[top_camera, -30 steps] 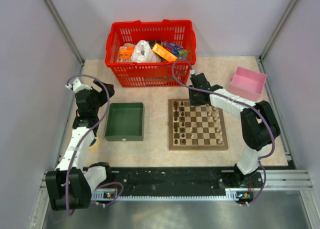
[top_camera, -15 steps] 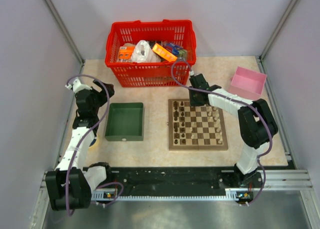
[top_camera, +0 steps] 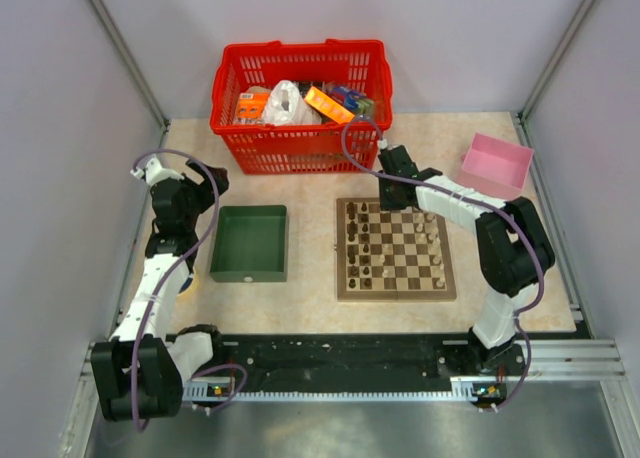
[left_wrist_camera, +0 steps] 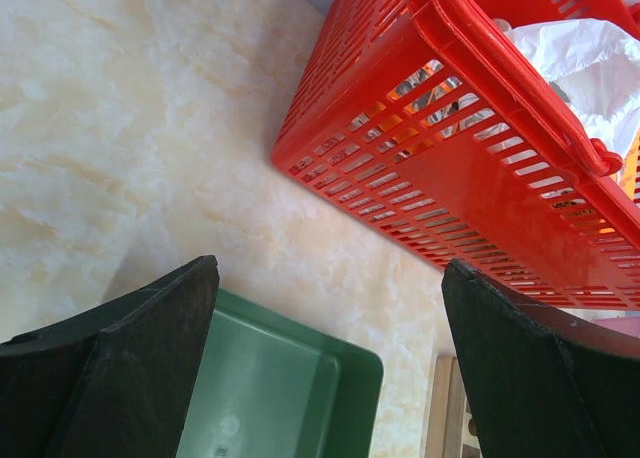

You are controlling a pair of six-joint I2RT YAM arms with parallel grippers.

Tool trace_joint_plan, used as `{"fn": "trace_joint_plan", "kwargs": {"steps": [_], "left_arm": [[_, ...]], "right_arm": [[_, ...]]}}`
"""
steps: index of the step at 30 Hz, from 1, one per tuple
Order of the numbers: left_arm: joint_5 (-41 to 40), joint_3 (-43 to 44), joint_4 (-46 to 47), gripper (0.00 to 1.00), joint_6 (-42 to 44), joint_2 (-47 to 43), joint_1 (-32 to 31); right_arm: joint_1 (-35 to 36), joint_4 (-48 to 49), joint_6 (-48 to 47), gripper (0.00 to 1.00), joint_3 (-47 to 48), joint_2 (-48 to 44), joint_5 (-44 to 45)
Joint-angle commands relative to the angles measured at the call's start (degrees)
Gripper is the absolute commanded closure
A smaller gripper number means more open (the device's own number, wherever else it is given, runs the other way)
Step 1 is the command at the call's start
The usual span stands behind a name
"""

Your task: Set up the chess pieces on the board

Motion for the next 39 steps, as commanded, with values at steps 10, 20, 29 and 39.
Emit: {"fn": "trace_joint_plan", "kwargs": {"steps": [10,20,29,39], "left_arm": [[0.6,1.3,1.5,0.01,0.6,0.5,0.5],[1.2,0.4,1.6,0.01,0.0,-1.1,0.5],[1.7,-0.2,1.0,0.01,-0.5,-3.1,0.5],[2.5,-1.5,2.6,0.01,-1.3,-2.8,0.5]], "right_arm": [[0.3,-0.9,-0.5,0.87,1.2,-4.1,-0.2],[0.4,-2.6,-0.3,0.87,-5.2,-14.4,0.9],[0.4,-5.9,0.7,0.87,-12.7,-24.6,3.3],[0.3,-10.1,4.2,0.87,-20.2,-32.3,4.4]]}}
